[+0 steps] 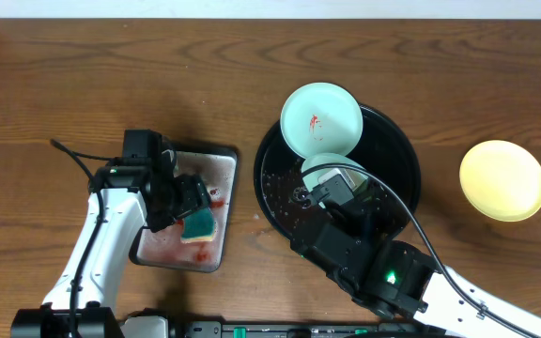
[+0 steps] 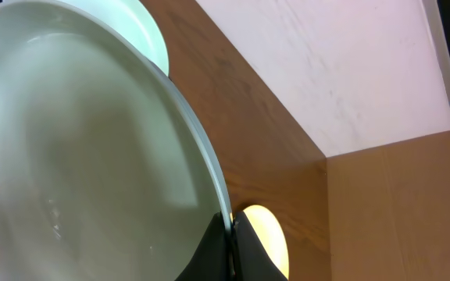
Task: Clean dirty plates on tray and stack at the side
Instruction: 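Lift the pale-blue plate with the right gripper and tilt it upright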
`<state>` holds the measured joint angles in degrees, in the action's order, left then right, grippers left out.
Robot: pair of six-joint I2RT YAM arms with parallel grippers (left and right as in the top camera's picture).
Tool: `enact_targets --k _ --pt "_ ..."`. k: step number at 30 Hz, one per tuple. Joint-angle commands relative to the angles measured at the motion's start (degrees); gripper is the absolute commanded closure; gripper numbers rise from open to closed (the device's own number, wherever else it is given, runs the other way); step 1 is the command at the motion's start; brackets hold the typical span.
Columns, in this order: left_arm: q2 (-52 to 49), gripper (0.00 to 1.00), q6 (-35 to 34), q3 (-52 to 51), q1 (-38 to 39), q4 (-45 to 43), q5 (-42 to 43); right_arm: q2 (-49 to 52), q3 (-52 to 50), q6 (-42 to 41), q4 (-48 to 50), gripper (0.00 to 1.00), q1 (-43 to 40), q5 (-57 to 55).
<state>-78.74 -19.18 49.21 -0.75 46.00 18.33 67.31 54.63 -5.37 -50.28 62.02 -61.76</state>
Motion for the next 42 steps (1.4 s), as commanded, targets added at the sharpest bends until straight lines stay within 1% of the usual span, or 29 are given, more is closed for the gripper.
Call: enact_targets --k 1,14,16,17,18,19,20,22,24,25,27,29,31,32,33,34,38,42 --pt "0.6 0.16 0.7 0.4 -0.3 -0.1 0.5 -0.7 0.2 0.3 0.1 0.99 0.3 -3.7" --pt "0.6 0.16 0.7 0.4 -0.3 -0.1 0.5 -0.7 0.2 1.6 0.5 0.99 0.0 -5.4" --pt "0.6 0.16 0.7 0.4 -0.3 -0.1 0.5 -0.7 0.2 0.9 3.4 0.99 0.0 -1.8" --pt "0.6 0.16 0.7 0.4 -0.3 0.0 0.5 -0.7 0.3 2.8 3.5 0.99 0.5 -0.4" --pt "0.6 0.16 0.7 0.4 -0.3 -0.1 0.5 -0.6 0.3 3.8 3.1 0.99 0.6 -2.1" --pt "0.6 0.16 0.7 0.4 -0.3 -0.1 0.5 -0.6 0.3 3.5 3.2 0.99 0.4 -4.6" --pt "0.6 0.16 0.7 0.4 -0.3 -0.1 0.5 -0.6 0.3 3.1 4.2 0.99 0.2 -4.8" --pt "0.6 0.16 0.7 0.4 -0.3 -0.1 0.5 -0.6 0.3 5.1 6.3 0.99 0.6 -2.2" --pt "0.6 0.16 0.7 0.4 -0.3 -0.1 0.5 -0.5 0.3 8.9 6.4 0.99 0.7 -5.6" --pt "0.6 0.16 0.7 0.4 -0.3 -0.1 0.5 -0.5 0.3 8.2 6.6 0.99 0.4 -7.4" --pt "0.6 0.16 0.7 0.4 -0.3 -0.1 0.5 -0.5 0.3 7.9 7.5 0.99 0.4 -4.2" --pt "0.6 0.16 0.7 0.4 -0.3 -0.1 0.5 -0.5 0.3 10.4 6.8 0.99 0.9 -3.5" --pt "0.6 0.16 0.7 0.4 -0.3 -0.1 0.5 -0.4 0.3 9.3 7.0 0.99 0.3 -7.3" --pt "0.6 0.16 0.7 0.4 -0.3 -0.1 0.5 -0.4 0.3 8.7 7.7 0.99 0.3 -6.3" --pt "0.6 0.16 0.7 0.4 -0.3 0.0 0.5 -0.4 0.3 9.3 8.0 0.99 0.7 -3.0" --pt "0.6 0.16 0.7 0.4 -0.3 -0.1 0.5 -0.4 0.3 10.0 7.7 0.99 1.0 -2.5" --pt "0.6 0.16 0.7 0.4 -0.3 -0.1 0.5 -0.2 0.3 7.5 7.4 0.99 0.9 -3.5" --pt "0.6 0.16 0.7 0.4 -0.3 -0.1 0.5 -0.2 0.3 7.3 7.2 0.99 1.0 -3.1"
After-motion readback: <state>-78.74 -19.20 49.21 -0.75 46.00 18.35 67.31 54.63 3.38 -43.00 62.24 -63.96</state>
